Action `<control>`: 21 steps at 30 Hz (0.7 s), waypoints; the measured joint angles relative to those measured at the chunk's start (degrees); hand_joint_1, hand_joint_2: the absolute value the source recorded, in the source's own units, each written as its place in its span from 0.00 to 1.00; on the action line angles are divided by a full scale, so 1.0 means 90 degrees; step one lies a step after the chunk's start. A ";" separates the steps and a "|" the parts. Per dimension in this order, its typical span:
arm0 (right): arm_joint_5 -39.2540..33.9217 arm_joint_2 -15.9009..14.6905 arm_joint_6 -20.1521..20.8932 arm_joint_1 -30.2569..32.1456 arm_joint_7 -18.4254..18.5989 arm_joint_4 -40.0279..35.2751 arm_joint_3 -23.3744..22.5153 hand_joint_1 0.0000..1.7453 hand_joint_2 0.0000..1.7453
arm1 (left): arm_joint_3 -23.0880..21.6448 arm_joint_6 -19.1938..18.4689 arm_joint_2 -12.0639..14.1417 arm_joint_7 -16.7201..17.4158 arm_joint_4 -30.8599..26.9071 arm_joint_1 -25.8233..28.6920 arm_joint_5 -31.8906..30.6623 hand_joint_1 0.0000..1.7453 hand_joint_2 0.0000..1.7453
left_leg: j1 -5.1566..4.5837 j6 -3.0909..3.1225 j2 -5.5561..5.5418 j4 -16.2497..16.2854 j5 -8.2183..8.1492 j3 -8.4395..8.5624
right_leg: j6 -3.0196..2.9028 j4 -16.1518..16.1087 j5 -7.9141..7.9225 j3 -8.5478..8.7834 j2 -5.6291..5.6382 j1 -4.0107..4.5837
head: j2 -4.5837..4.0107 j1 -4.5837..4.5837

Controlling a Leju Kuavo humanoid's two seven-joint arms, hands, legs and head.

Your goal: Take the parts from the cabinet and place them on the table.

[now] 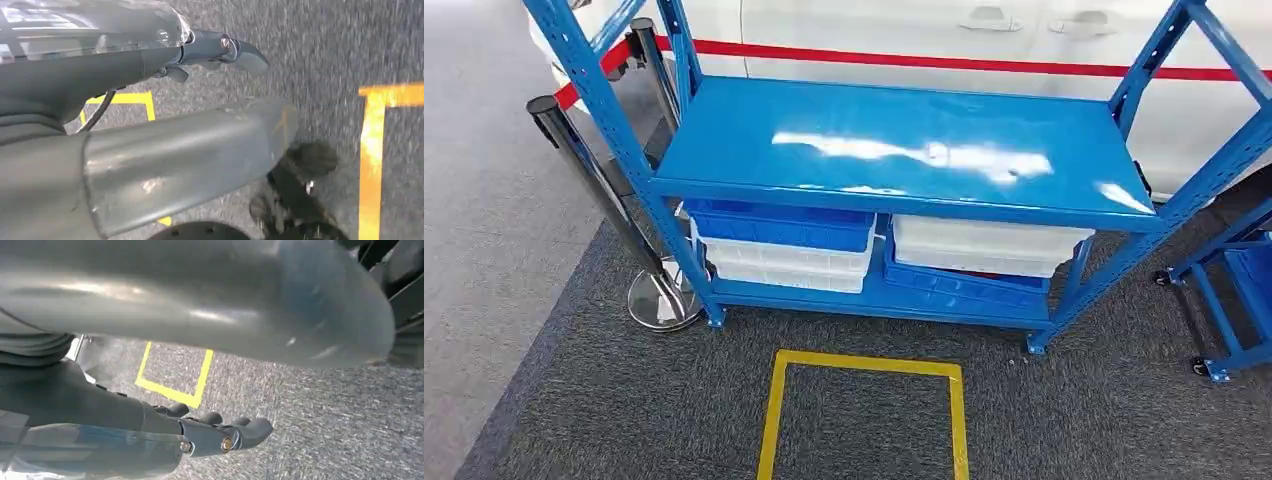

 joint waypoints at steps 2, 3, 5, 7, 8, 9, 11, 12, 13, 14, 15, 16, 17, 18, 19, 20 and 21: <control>0.0000 -0.0002 0.0002 0.0029 0.0002 0.0000 0.0000 0.00 0.00 | 0.0002 0.0000 0.0000 0.0000 0.0000 0.0013 0.0000 0.00 0.00 | 0.0001 -0.0022 -0.0015 0.0000 -0.0104 0.0137 | -0.0047 -0.0350 0.0329 -0.0022 -0.0003 0.0001 | 0.0000 0.0002; 0.0002 -0.0005 0.0002 0.0040 0.0005 0.0000 0.0000 0.00 0.00 | 0.0002 0.0000 0.0000 0.0000 0.0000 0.0011 0.0000 0.00 0.00 | 0.0001 -0.0038 -0.0018 -0.0001 -0.0165 0.0229 | -0.0075 -0.0834 0.0672 0.0138 -0.0006 0.0004 | 0.0000 0.0005; 0.0015 -0.0012 0.0010 0.0065 0.0005 0.0000 0.0000 0.00 0.00 | 0.0002 -0.0005 -0.0012 0.0002 0.0000 0.0023 0.0000 0.00 0.00 | -0.0007 -0.0087 -0.0011 0.0000 -0.0298 0.0357 | -0.0169 -0.1780 0.1381 0.0383 -0.0050 0.0042 | 0.0000 0.0022; 0.0019 -0.0015 0.0022 0.0031 0.0005 -0.0003 0.0000 0.00 0.00 | 0.0002 -0.0007 -0.0017 0.0007 0.0000 -0.0013 0.0000 0.00 0.00 | -0.0025 -0.0193 -0.0019 -0.0022 -0.0412 0.0388 | -0.0248 -0.1735 0.1113 0.0425 -0.0047 0.0094 | 0.0000 0.0014; 0.0022 -0.0012 0.0022 0.0038 0.0005 -0.0005 0.0000 0.00 0.00 | 0.0002 -0.0007 -0.0017 0.0010 0.0000 -0.0013 0.0000 0.00 0.00 | -0.0030 -0.0229 -0.0010 0.0054 -0.0379 0.0499 | -0.0300 -0.1778 0.1146 0.0440 -0.0033 0.0095 | 0.0000 0.0010; 0.0027 -0.0015 0.0024 0.0052 0.0010 -0.0002 0.0000 0.00 0.00 | 0.0002 -0.0007 -0.0017 0.0007 0.0000 -0.0017 0.0000 0.00 0.00 | -0.0036 -0.0268 -0.0008 0.0059 -0.0350 0.0536 | -0.0339 -0.1781 0.1132 0.0506 -0.0022 0.0078 | 0.0000 0.0005; 0.0039 -0.0012 0.0027 0.0047 0.0010 -0.0002 0.0000 0.00 0.00 | 0.0002 -0.0007 -0.0019 0.0010 0.0000 -0.0030 0.0000 0.00 0.00 | -0.0014 -0.0293 -0.0023 0.0529 -0.0349 0.0343 | -0.0427 -0.1846 0.1087 0.0682 -0.0026 0.0039 | 0.0000 0.0005; 0.0039 -0.0012 0.0027 0.0047 0.0007 -0.0002 0.0000 0.00 0.00 | 0.0002 -0.0017 -0.0024 0.0010 0.0000 -0.0044 0.0000 0.00 0.00 | -0.0010 -0.0321 -0.0023 0.0951 -0.0411 0.0085 | -0.0470 -0.1849 0.1047 0.0718 -0.0027 0.0039 | 0.0000 -0.0022; 0.0041 -0.0012 0.0027 0.0043 0.0007 -0.0002 0.0000 0.00 0.00 | 0.0002 -0.0019 -0.0027 0.0010 0.0000 -0.0042 0.0000 0.00 0.00 | 0.0003 -0.0366 -0.0023 0.1404 -0.0614 -0.0220 | -0.0481 -0.1848 0.1022 0.0757 -0.0026 0.0043 | 0.0000 -0.0019; 0.0046 -0.0012 0.0027 0.0042 0.0010 -0.0005 0.0000 0.00 0.00 | 0.0002 -0.0017 -0.0024 0.0010 0.0000 -0.0024 0.0000 0.00 0.00 | 0.0011 -0.0391 -0.0022 0.1760 -0.0905 -0.0494 | -0.0494 -0.1847 0.0972 0.0805 -0.0017 0.0048 | 0.0000 -0.0017; 0.0051 -0.0015 0.0027 0.0041 0.0010 -0.0005 0.0000 0.00 0.00 | 0.0002 -0.0017 -0.0024 0.0012 0.0000 -0.0013 0.0000 0.00 0.00 | 0.0014 -0.0406 -0.0022 0.1951 -0.1135 -0.0697 | -0.0491 -0.1846 0.0925 0.0858 0.0000 0.0048 | 0.0000 -0.0024; 0.0056 -0.0015 0.0027 0.0042 0.0010 -0.0005 0.0000 0.00 0.00 | 0.0005 -0.0017 -0.0024 0.0017 0.0000 -0.0003 0.0000 0.00 0.00 | 0.0019 -0.0412 -0.0021 0.1943 -0.1200 -0.0816 | -0.0482 -0.1845 0.0874 0.0926 0.0017 0.0048 | 0.0000 -0.0022; 0.0061 -0.0015 0.0027 0.0046 0.0010 -0.0005 0.0000 0.00 0.00 | 0.0005 -0.0017 -0.0024 0.0019 0.0000 0.0002 0.0000 0.00 0.00 | 0.0025 -0.0407 -0.0020 0.1720 -0.1081 -0.0830 | -0.0471 -0.1845 0.0815 0.1003 0.0024 0.0047 | 0.0000 -0.0020; 0.0068 -0.0015 0.0027 0.0046 0.0010 -0.0005 0.0000 0.00 0.00 | 0.0007 -0.0017 -0.0024 0.0019 0.0000 0.0001 0.0000 0.00 0.00 | 0.0027 -0.0391 -0.0020 0.1340 -0.0799 -0.0769 | -0.0458 -0.1844 0.0758 0.1083 0.0026 0.0048 | 0.0000 -0.0024; 0.0075 -0.0012 0.0024 0.0046 0.0010 -0.0005 0.0000 0.00 0.00 | 0.0010 -0.0017 -0.0024 0.0019 0.0000 0.0001 -0.0002 0.00 0.00 | 0.0026 -0.0369 -0.0020 0.0788 -0.0281 -0.0646 | -0.0438 -0.1845 0.0696 0.1173 0.0025 0.0048 | 0.0000 -0.0019; 0.0085 -0.0010 0.0024 0.0062 0.0012 -0.0002 0.0000 0.00 0.00 | 0.0010 -0.0010 -0.0022 0.0019 0.0000 0.0019 -0.0002 0.00 0.00 | 0.0023 -0.0332 -0.0020 0.0390 0.0179 -0.0584 | -0.0418 -0.1850 0.0652 0.1183 0.0025 0.0048 | 0.0000 -0.0022; 0.0095 -0.0005 0.0024 0.0040 0.0015 -0.0002 -0.0002 0.00 0.00 | 0.0012 -0.0002 -0.0019 0.0019 0.0000 0.0022 -0.0010 0.00 0.00 | -0.0018 -0.0289 -0.0016 0.0316 0.0233 -0.0638 | -0.0377 -0.1792 0.0611 0.1228 0.0048 0.0070 | 0.0000 -0.0010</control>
